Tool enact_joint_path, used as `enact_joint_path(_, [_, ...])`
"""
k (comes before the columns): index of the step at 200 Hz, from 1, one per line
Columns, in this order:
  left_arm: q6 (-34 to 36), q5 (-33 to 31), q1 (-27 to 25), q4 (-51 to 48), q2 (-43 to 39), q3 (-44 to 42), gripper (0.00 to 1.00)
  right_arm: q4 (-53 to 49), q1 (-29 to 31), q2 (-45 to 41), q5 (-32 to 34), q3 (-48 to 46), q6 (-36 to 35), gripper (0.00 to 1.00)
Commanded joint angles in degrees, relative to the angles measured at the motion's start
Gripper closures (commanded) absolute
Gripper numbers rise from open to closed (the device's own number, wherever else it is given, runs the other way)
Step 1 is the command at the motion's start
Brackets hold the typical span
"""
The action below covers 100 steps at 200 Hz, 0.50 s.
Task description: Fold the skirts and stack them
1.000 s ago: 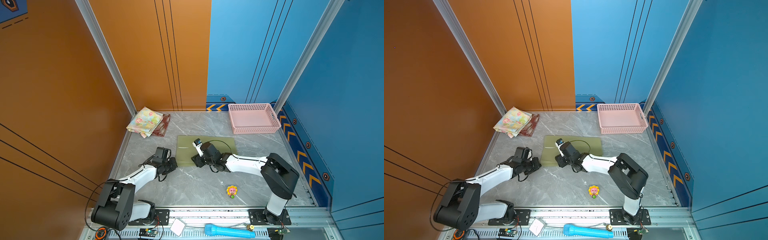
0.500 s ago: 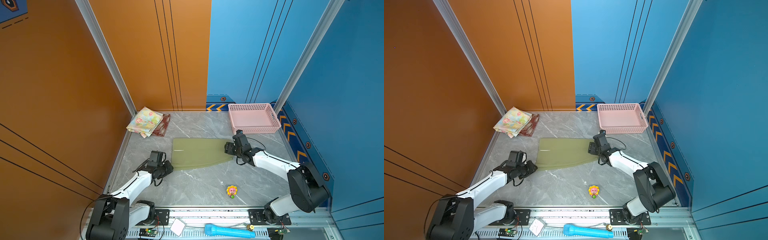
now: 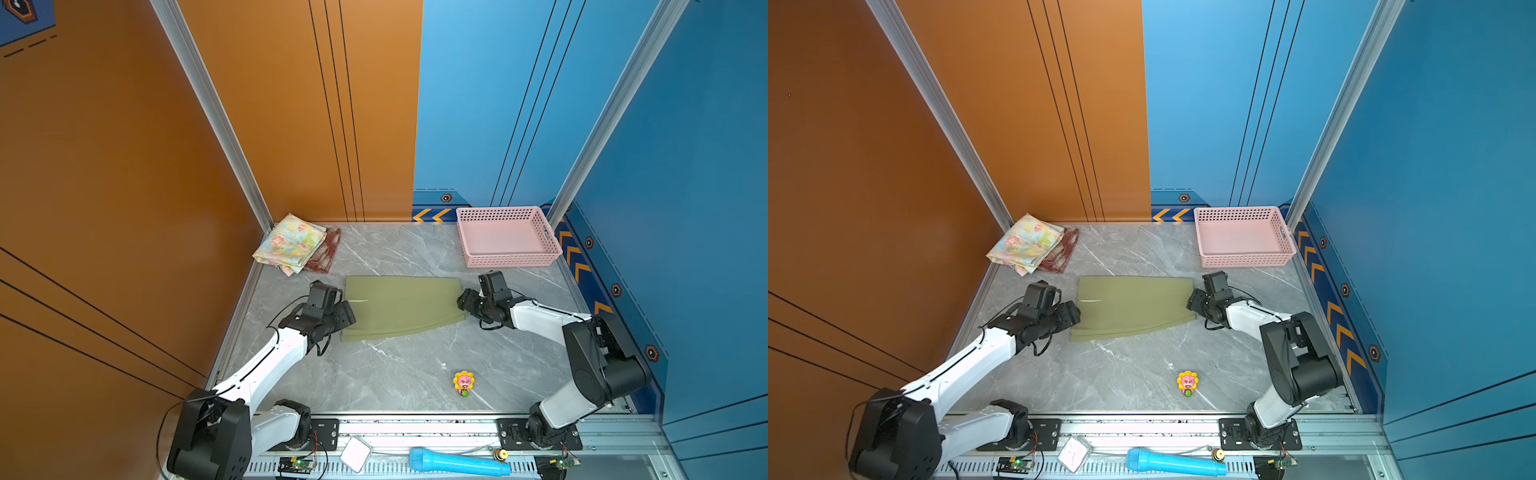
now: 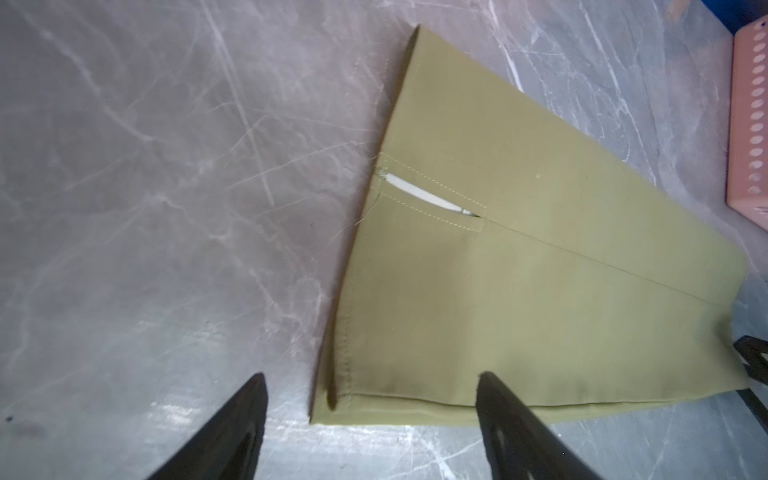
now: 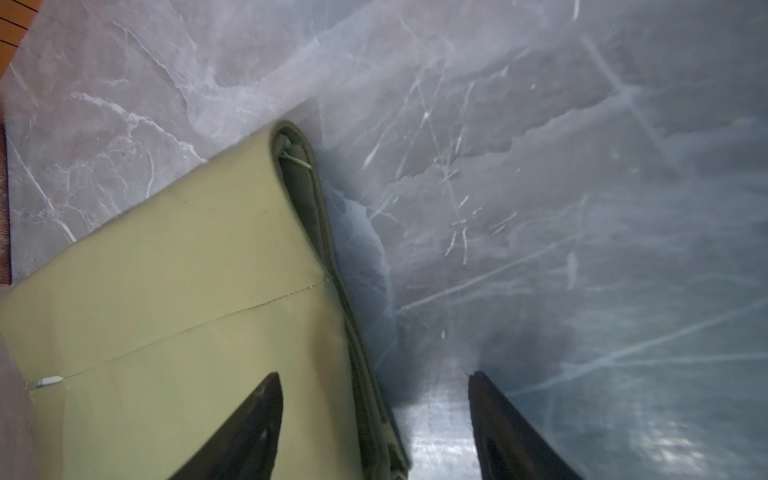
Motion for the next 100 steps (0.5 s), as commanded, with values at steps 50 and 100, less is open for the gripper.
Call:
enact_joint_path(50, [6.2, -3.6, -1.9, -1.6, 18.3, 9.5, 0.22, 3.0, -0.7, 4.8, -7.2, -1.5, 3.1, 0.46])
enact_joint_path(100, [7.3, -3.1, -1.7, -0.9, 24.7, 10.3, 0.33, 2.6, -0.4, 6.3, -7.7, -2.2, 2.2, 0.66])
